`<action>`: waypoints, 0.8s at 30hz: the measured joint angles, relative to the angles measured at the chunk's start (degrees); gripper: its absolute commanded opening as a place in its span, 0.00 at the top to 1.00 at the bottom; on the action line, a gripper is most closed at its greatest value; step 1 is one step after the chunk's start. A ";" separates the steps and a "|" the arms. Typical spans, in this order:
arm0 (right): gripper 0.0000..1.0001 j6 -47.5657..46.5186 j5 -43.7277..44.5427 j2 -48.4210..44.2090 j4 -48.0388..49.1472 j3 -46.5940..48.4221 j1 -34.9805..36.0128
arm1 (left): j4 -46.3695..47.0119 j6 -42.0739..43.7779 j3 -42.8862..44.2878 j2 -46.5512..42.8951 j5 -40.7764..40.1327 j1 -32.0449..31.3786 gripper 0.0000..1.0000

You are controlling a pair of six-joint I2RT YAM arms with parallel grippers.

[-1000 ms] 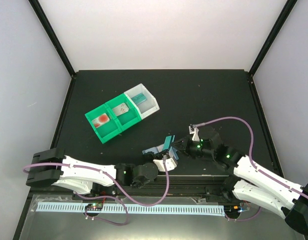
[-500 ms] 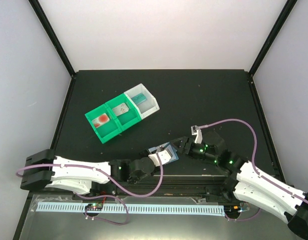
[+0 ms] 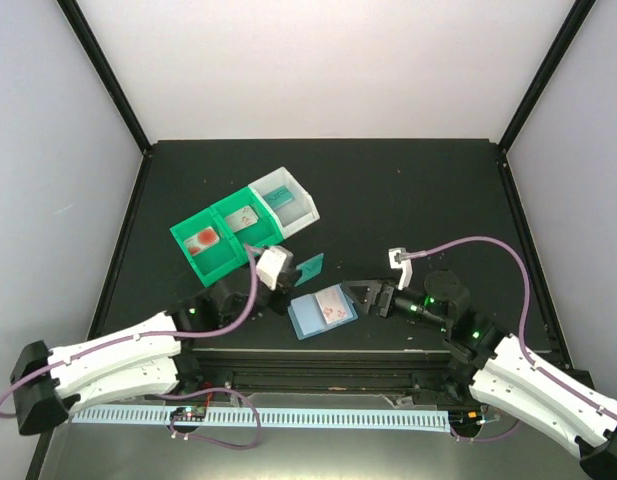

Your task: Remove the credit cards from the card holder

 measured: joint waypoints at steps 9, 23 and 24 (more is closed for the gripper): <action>0.00 -0.94 -0.42 0.07 0.26 -1.53 0.00 | -9.97 -16.37 1.53 -13.97 4.85 12.00 0.98; 0.00 -2.01 -1.62 2.97 0.50 -1.42 0.00 | -16.02 -22.58 11.37 -4.11 13.60 26.32 0.98; 0.00 -2.10 -1.75 3.23 0.33 -1.27 0.00 | -16.17 -22.67 12.17 -2.86 13.86 26.86 0.98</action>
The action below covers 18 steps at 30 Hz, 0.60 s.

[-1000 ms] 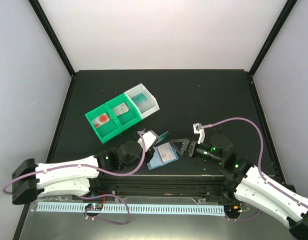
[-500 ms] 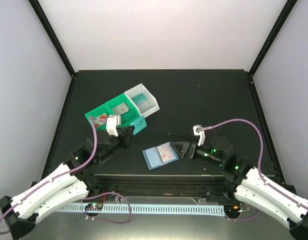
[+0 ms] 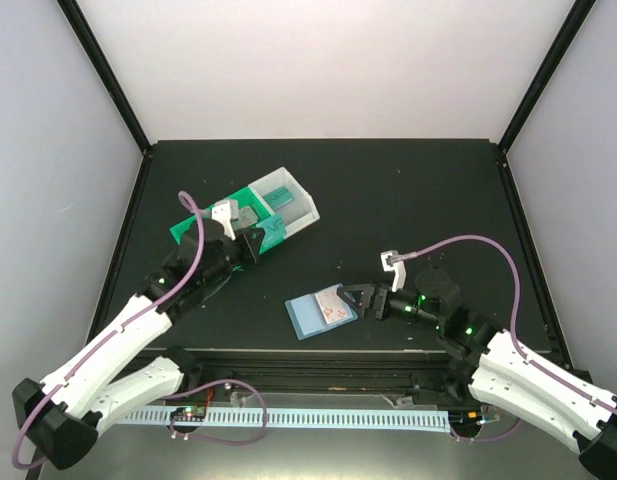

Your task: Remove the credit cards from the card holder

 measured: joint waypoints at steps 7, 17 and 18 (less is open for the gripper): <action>0.00 -0.74 -0.52 0.74 0.22 1.36 0.00 | -0.22 -1.86 5.92 9.77 1.66 4.63 0.98; 0.00 0.96 -2.60 8.39 2.08 1.64 0.00 | 1.70 -9.84 9.18 18.80 8.17 12.37 0.98; 0.00 1.01 -2.80 8.74 2.10 1.86 0.00 | 2.05 -10.78 9.40 19.96 9.25 13.18 0.98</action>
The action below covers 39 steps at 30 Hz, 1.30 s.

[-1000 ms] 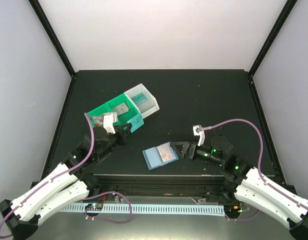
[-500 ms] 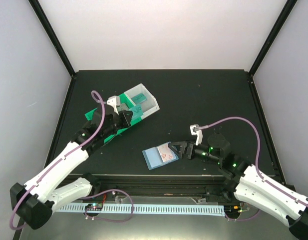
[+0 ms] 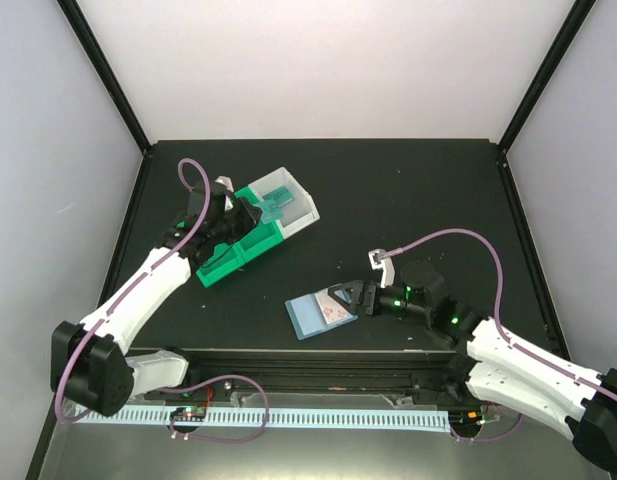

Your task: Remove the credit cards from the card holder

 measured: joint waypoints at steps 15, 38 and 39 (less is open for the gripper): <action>0.00 0.26 -0.39 1.33 3.76 1.20 0.00 | 3.61 -6.29 9.53 16.46 8.68 3.56 0.98; 0.00 -3.48 -1.53 7.34 1.68 6.86 0.00 | -0.74 -4.42 25.75 31.61 9.09 7.10 0.98; 0.00 -3.61 -1.51 7.37 1.68 6.95 0.00 | -1.22 -4.42 26.14 32.37 9.07 7.10 0.98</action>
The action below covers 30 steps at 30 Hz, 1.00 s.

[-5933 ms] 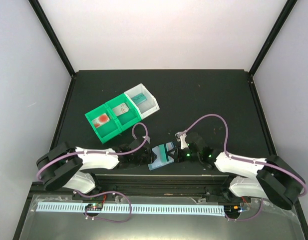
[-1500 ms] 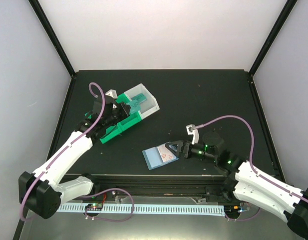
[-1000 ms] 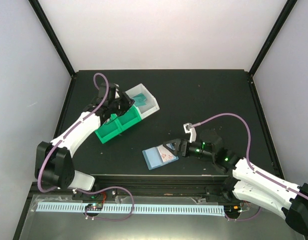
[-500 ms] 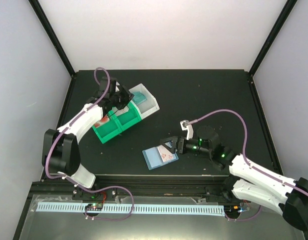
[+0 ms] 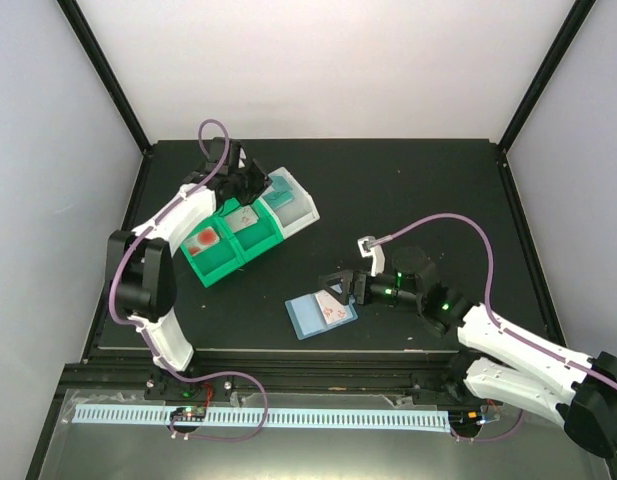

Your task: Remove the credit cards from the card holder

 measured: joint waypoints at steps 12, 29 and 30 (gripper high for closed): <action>0.00 -1.70 0.04 2.60 -1.53 1.49 0.00 | -4.90 0.74 2.25 4.94 -2.10 0.00 0.98; 0.00 -5.09 2.56 2.93 -8.04 6.36 0.00 | -6.80 2.38 7.89 10.19 -6.73 0.00 0.98; 0.00 -5.31 2.89 2.93 -8.72 6.47 0.00 | -6.78 2.38 8.59 10.69 -6.88 0.00 0.99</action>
